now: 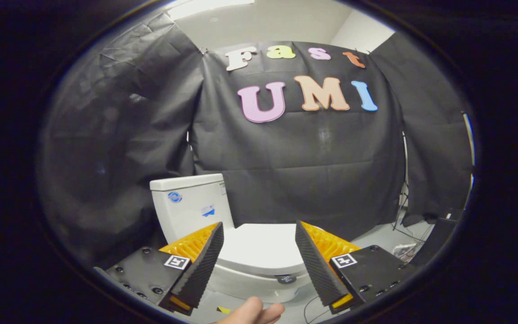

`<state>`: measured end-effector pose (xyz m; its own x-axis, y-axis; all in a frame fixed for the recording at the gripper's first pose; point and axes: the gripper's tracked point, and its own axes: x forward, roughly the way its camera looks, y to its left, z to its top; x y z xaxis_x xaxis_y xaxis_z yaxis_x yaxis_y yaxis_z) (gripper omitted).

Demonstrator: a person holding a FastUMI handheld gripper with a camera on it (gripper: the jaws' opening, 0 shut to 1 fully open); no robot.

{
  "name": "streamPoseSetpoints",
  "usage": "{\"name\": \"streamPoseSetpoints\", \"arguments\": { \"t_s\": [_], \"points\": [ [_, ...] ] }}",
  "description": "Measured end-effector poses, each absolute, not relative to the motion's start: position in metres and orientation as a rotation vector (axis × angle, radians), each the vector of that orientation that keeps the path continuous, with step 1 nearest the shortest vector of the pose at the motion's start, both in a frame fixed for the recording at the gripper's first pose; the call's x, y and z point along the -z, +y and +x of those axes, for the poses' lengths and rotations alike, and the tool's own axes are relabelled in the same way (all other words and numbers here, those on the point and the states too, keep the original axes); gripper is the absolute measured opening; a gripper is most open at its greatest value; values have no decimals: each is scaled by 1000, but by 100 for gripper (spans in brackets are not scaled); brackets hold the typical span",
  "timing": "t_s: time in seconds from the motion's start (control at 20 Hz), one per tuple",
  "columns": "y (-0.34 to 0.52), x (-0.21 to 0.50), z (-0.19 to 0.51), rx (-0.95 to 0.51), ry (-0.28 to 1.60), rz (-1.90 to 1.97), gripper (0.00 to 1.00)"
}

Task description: Open the toilet lid.

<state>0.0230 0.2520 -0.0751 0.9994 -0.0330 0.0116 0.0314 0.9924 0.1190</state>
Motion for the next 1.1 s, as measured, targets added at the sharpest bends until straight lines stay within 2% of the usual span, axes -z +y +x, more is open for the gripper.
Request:
{"name": "streamPoseSetpoints", "arguments": {
  "t_s": [0.25,0.4,0.55,0.7,1.0,1.1],
  "points": [
    [243,122,49,63,60,186,99],
    [223,162,64,166,96,387,99],
    [210,229,73,282,190,586,97],
    [211,292,72,299,293,733,96],
    [207,316,87,327,193,1033,96],
    [203,330,114,342,195,1118,77]
  ]
}}
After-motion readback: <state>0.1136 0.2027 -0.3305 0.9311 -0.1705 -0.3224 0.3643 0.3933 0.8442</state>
